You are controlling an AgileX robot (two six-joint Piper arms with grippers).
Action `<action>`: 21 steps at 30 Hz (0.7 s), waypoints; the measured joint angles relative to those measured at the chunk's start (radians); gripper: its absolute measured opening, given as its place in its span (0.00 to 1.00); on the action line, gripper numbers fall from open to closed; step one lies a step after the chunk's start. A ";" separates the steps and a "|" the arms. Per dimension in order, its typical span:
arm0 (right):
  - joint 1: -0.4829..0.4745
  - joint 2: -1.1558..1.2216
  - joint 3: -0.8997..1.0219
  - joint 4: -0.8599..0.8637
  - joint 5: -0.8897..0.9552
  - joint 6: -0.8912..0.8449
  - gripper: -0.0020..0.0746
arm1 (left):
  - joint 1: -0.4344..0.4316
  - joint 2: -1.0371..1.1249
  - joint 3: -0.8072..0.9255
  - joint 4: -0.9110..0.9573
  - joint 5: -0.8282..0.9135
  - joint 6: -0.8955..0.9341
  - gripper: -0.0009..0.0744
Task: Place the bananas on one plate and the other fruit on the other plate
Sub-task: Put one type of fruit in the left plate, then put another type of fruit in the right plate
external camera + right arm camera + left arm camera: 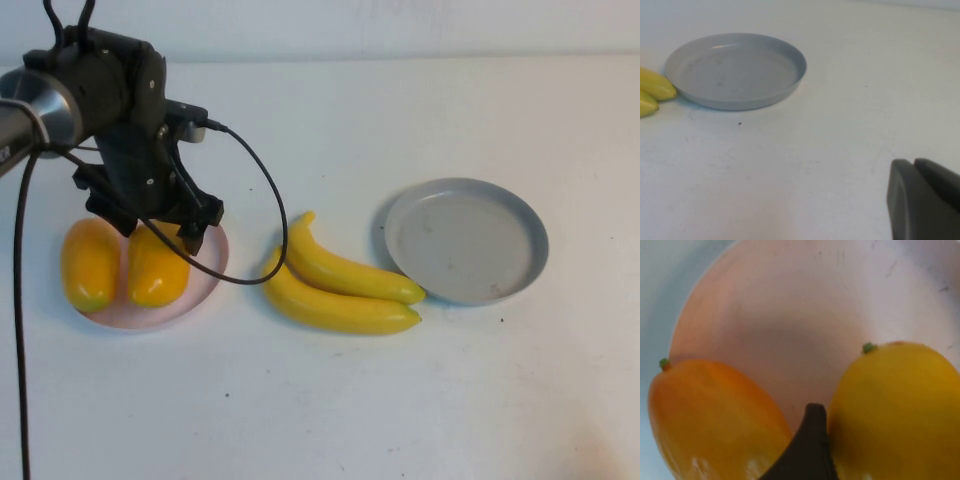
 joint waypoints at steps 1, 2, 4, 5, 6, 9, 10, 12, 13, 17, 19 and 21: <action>0.000 0.000 0.000 0.000 0.000 0.000 0.00 | 0.000 0.000 0.000 0.000 -0.002 0.000 0.85; 0.000 0.000 0.000 0.000 0.000 0.000 0.00 | 0.001 0.000 0.000 0.000 -0.002 0.000 0.87; 0.000 0.000 0.000 0.000 0.000 0.000 0.00 | 0.002 0.000 0.000 -0.004 -0.002 0.000 0.88; 0.000 0.000 0.000 0.000 0.000 0.000 0.00 | 0.005 0.000 0.000 -0.004 -0.002 -0.004 0.88; 0.000 0.000 0.000 0.000 0.000 0.000 0.00 | 0.007 0.000 0.000 -0.004 0.000 -0.012 0.89; 0.000 0.000 0.000 0.000 0.000 0.000 0.00 | 0.009 0.000 0.000 -0.004 0.036 -0.021 0.88; 0.000 0.000 0.000 0.000 0.000 0.000 0.00 | 0.009 0.000 0.000 -0.004 0.043 -0.024 0.87; 0.000 0.000 0.000 0.000 0.000 0.000 0.00 | 0.009 -0.016 0.000 -0.006 0.050 -0.025 0.78; 0.000 0.000 0.000 0.000 0.000 0.000 0.00 | 0.009 -0.029 0.000 -0.006 0.050 -0.025 0.71; 0.000 0.000 0.000 0.000 0.000 0.000 0.00 | 0.009 -0.110 0.000 -0.006 0.050 -0.025 0.37; 0.000 0.000 0.000 0.000 0.000 0.000 0.00 | 0.009 -0.166 0.000 -0.006 0.050 -0.025 0.18; 0.000 0.000 0.000 0.000 0.000 0.000 0.00 | 0.009 -0.218 0.000 -0.006 0.048 -0.025 0.09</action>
